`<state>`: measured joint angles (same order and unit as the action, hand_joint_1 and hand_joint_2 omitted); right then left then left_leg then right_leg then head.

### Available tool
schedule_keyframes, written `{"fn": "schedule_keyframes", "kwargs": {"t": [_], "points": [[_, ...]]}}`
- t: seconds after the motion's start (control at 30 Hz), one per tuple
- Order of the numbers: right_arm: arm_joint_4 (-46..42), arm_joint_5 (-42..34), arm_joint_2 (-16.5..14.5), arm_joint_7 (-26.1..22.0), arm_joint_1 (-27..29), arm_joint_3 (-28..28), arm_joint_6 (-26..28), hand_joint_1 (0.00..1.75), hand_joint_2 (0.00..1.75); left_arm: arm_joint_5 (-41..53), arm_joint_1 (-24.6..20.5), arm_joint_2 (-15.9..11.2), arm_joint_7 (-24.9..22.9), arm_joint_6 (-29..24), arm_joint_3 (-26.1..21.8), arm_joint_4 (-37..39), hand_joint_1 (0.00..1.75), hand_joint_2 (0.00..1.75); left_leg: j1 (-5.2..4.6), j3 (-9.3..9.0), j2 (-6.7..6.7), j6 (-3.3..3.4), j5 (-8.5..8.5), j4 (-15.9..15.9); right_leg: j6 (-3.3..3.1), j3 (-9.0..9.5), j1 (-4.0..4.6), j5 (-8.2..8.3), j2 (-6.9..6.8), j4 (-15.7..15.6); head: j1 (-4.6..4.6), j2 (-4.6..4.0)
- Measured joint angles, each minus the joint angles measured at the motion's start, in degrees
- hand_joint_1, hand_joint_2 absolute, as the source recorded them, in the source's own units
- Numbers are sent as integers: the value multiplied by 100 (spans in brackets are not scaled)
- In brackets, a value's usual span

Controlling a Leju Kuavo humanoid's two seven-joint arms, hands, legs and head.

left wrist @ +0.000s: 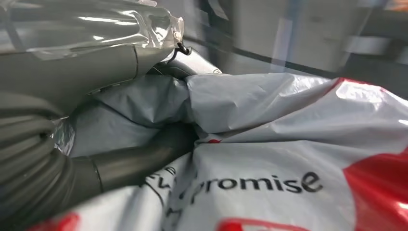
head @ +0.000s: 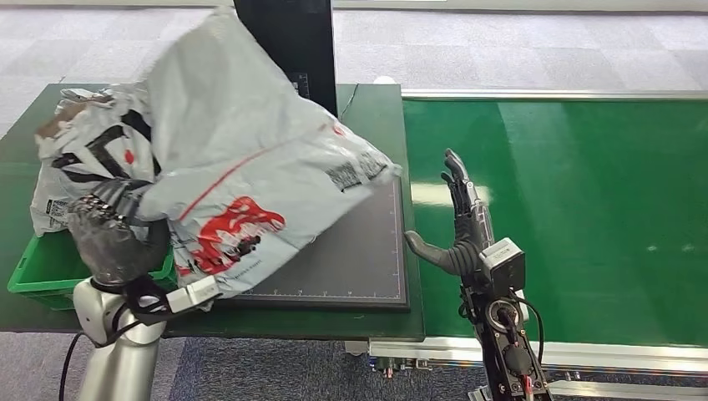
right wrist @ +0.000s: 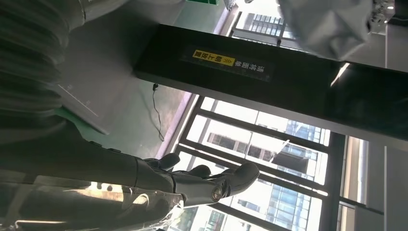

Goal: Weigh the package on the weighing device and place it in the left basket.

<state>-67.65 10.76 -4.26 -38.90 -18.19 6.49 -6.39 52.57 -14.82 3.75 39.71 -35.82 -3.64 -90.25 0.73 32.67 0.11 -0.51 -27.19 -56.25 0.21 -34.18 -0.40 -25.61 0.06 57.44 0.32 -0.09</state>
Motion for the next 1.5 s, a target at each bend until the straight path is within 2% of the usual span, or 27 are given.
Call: {"fn": "schedule_keyframes", "kwargs": {"t": [0.13, 0.23, 0.47, 0.93, 1.03, 1.23, 1.3, 1.33, 1.43, 1.5], "points": [[-25, -8, 3, -20, 121, 0, 22, 0, 175, -9, -59, 56, 3, 0, -934, 0, 175, 175, 1, -4, 0, -1, 2, 0, -1, 1, 1, 1, 1, 1, -2, 0], [-30, -9, 4, -20, 153, 0, 28, 0, 175, 4, -68, 88, 5, 0, -1268, 0, 175, 175, 0, -4, 0, -1, 2, 0, -1, 3, 1, 1, 0, 1, 1, 0], [-31, -10, 4, -20, 174, 0, 31, 0, 175, 10, -98, 126, 9, 0, -1553, 0, 175, 175, -1, -3, -2, 0, 0, -1, 0, 2, -1, 1, 0, 0, -1, 0], [-55, -13, 4, -20, 187, 0, 34, 0, 175, 72, -141, 167, 9, 0, -1682, 22, 175, 175, -1, -3, -2, 0, 0, -1, 0, 1, 0, 1, 0, 0, 0, 0], [-61, -26, 3, -20, 188, 0, 40, 0, 175, 290, -311, 165, 9, 0, -1918, 194, 175, 175, -1, -2, -2, 0, 0, -1, 0, 2, 0, 1, 0, 0, 0, 0], [-61, -55, 2, -18, 189, 1, 61, 0, 175, 732, -759, 37, -68, 0, -2719, 942, 175, 175, 1, -4, -1, -1, 2, 0, -1, 1, 2, 1, 0, 1, -1, 0], [-61, -59, 3, -16, 187, 8, 61, 0, 175, 1198, -899, -15, -479, 5, -2898, 1344, 175, 175, 1, -4, -2, -1, 2, 0, -1, 1, 2, 1, -2, 1, 0, 0], [-67, -61, 3, -16, 189, 15, 61, 0, 175, 1481, -968, -58, -868, 11, -2933, 1581, 175, 175, 1, -5, -2, -1, 2, -1, -1, 0, 2, 1, -2, 1, 1, 0], [-202, 58, 12, 30, 263, 35, 41, 0, 175, 2337, -1257, -263, -2643, 339, -2705, 2569, 175, 175, -2, -7, -5, 0, 3, -4, 0, -6, 0, 1, -5, -1, 1, 0], [-438, 264, 27, 130, 386, 56, -24, 0, 175, 2730, -1577, -472, -3788, 1251, -2312, 3540, 175, 175, -2, -5, -13, 2, 4, -4, 0, 2, -1, 1, -13, -1, 0, 0]]}}
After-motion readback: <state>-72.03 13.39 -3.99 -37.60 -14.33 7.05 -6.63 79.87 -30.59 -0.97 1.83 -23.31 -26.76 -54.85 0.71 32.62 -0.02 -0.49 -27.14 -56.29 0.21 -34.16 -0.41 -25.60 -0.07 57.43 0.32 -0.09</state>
